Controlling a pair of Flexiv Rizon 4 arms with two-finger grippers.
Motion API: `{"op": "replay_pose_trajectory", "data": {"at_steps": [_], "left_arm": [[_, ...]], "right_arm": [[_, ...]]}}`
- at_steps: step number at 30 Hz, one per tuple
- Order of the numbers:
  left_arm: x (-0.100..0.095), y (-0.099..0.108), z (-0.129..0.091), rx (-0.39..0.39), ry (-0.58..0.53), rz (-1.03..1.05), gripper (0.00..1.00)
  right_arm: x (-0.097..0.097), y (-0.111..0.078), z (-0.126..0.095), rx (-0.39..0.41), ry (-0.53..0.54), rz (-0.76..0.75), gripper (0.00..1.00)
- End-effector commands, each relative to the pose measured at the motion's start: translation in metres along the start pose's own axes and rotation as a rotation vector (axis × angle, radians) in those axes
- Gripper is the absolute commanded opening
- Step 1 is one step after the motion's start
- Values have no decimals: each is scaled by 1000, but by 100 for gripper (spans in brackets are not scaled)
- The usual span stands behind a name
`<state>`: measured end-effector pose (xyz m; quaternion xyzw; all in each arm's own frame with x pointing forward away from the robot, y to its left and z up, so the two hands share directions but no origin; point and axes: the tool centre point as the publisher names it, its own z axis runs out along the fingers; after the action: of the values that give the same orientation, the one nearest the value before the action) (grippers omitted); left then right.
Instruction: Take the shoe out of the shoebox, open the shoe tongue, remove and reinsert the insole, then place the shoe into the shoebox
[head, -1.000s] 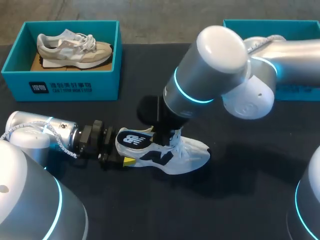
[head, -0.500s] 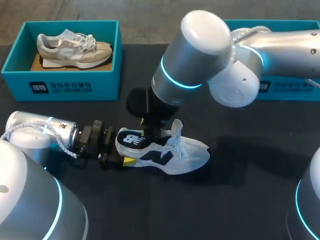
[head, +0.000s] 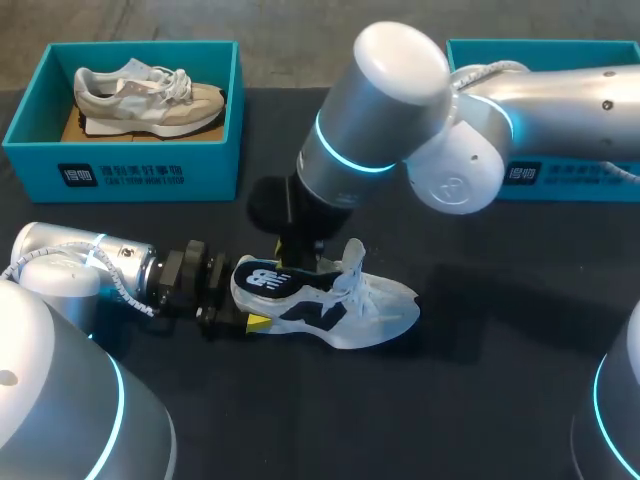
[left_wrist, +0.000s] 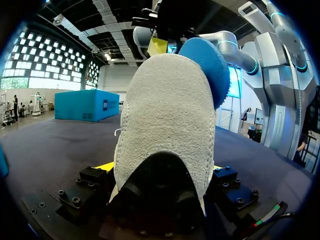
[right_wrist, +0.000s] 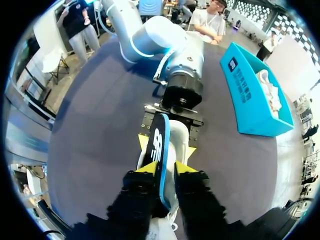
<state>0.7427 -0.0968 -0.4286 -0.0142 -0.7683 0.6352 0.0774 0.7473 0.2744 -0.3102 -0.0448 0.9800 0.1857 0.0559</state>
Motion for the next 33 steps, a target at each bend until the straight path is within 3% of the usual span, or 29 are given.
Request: {"op": "replay_pose_trajectory", "data": {"at_steps": [1,8,22,33], "left_arm": [[-2,3,1,0,-3,0,0],[-2,3,1,0,-3,0,0],[-2,3,1,0,-3,0,0],[-2,3,1,0,-3,0,0]], "right_arm": [[-1,2,5,1,6,0,0],[-2,4,-1,8,4,-7,0],[-2,4,-37,47,-33,-6,0],[-2,-3,-77,43,-83,-6,0]]}}
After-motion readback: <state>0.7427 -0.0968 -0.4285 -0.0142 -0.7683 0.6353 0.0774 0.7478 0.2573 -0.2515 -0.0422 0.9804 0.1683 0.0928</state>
